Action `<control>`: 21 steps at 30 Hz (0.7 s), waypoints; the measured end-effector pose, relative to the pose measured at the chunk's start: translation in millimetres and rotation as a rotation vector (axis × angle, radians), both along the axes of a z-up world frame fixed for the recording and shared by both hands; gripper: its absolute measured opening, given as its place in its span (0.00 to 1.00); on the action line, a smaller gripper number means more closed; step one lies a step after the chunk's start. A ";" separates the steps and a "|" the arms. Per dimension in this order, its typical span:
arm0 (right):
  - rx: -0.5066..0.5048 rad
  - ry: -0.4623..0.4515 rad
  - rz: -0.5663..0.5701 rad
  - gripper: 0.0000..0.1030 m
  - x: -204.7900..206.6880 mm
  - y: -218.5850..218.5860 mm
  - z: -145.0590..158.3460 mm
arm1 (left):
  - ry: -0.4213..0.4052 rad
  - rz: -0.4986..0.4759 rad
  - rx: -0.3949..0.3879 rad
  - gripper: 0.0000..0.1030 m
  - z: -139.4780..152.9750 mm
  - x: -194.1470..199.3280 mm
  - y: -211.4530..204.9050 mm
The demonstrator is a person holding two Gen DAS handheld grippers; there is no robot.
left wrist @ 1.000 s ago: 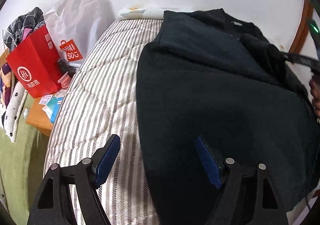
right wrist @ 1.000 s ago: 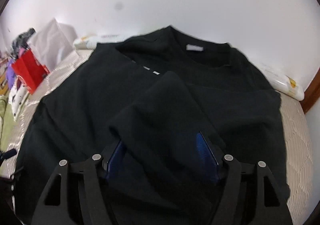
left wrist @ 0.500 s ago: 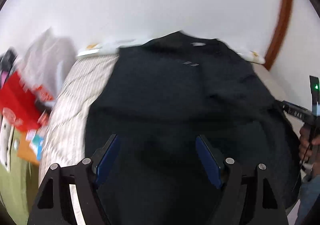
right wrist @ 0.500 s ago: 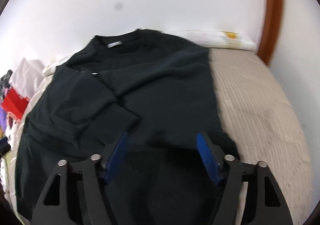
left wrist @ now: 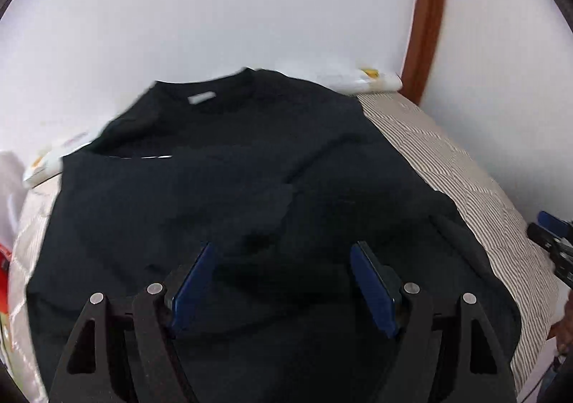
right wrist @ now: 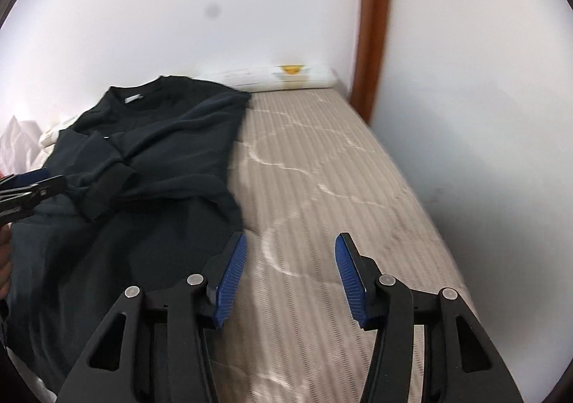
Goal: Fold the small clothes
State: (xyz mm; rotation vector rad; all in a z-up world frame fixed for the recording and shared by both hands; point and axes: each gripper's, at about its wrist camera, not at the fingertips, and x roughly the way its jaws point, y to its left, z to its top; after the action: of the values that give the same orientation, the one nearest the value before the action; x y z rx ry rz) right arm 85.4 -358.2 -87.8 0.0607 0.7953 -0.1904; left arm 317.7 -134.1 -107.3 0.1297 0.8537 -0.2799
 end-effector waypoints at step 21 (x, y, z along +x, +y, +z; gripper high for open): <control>0.076 0.020 0.020 0.50 4.6 -13.6 -24.2 | 0.041 0.035 0.077 0.23 -56.0 37.4 -27.6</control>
State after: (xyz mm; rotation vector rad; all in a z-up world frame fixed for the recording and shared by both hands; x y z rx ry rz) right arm 90.0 -371.8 -112.1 0.1223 0.8227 -0.1418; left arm 355.1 -161.7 -163.3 0.1817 0.9067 -0.2177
